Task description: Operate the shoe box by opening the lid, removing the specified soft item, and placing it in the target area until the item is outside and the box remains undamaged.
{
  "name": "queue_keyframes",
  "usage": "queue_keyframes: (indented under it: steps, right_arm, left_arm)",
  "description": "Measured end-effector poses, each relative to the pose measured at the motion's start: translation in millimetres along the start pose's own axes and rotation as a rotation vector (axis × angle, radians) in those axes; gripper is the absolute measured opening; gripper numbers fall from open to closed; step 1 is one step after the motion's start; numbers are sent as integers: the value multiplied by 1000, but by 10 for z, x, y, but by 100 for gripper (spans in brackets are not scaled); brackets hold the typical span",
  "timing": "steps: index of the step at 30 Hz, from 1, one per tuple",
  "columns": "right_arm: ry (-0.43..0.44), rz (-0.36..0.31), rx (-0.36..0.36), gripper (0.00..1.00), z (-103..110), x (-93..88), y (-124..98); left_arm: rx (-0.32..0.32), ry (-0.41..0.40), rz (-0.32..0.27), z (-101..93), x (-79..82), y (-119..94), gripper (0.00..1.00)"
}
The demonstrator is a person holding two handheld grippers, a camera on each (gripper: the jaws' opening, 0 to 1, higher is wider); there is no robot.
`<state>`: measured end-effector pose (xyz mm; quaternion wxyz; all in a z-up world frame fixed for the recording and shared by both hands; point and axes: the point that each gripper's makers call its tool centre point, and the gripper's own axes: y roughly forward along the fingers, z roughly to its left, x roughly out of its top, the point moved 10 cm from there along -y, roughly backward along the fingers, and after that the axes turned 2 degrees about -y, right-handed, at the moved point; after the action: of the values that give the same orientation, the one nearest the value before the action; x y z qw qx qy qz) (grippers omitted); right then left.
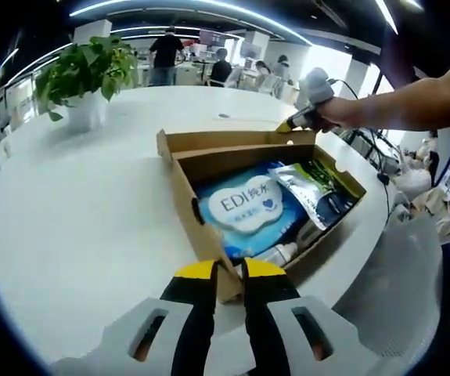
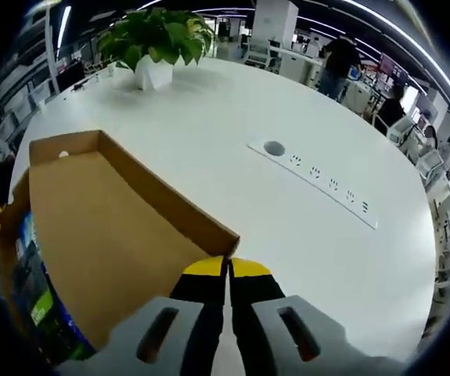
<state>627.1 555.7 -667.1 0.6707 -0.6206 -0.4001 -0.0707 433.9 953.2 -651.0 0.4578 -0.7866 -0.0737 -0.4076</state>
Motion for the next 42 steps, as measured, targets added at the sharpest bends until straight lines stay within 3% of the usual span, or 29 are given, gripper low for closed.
queue_keyframes:
  steps: [8,14,34,42]
  right_arm:
    - [9,-40,-7,10,-24,22,-87]
    - [16,-116,-26,18,-19,50,-271]
    - [28,-199,-20,17,236,-80,-761]
    - [27,-218,-12,16,358,-148,-930]
  left_arm:
    - [6,1,-5,-8,-3,-16,9]
    - [15,1,-20,-1,30,-92,13]
    - [-25,64,-59,-242,303,-126,17]
    - [-53,83,-55,-367,316,-60,17]
